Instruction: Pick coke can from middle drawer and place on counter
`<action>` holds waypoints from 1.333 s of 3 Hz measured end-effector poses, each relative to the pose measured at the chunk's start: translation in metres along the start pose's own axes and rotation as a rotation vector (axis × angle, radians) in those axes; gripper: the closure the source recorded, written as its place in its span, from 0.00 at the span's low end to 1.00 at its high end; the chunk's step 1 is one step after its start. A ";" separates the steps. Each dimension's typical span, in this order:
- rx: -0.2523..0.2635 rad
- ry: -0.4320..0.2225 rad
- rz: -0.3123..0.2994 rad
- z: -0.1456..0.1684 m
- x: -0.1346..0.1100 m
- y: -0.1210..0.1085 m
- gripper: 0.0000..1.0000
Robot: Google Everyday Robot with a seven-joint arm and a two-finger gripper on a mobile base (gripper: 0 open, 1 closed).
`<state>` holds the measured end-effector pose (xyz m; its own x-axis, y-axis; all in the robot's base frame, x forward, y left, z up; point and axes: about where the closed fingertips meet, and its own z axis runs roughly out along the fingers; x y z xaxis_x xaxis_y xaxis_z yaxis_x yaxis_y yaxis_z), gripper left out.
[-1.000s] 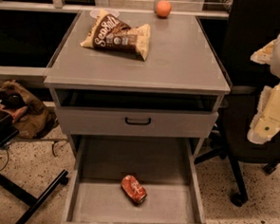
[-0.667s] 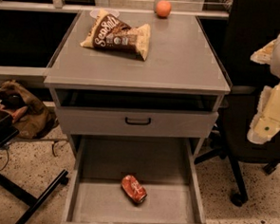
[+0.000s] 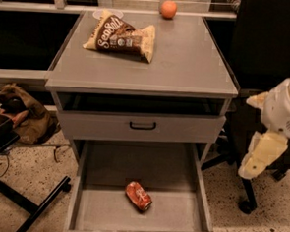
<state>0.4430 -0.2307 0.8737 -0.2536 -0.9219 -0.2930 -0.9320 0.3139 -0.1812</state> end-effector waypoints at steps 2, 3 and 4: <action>0.027 -0.047 0.027 0.065 0.012 0.005 0.00; 0.027 -0.047 0.027 0.065 0.012 0.005 0.00; 0.004 -0.075 0.060 0.090 0.019 0.019 0.00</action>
Offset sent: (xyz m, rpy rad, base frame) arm 0.0024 0.0037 -0.0556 0.0386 -0.0030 -0.0144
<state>0.4439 -0.2224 0.7806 -0.2891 -0.8816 -0.3732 -0.9145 0.3696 -0.1648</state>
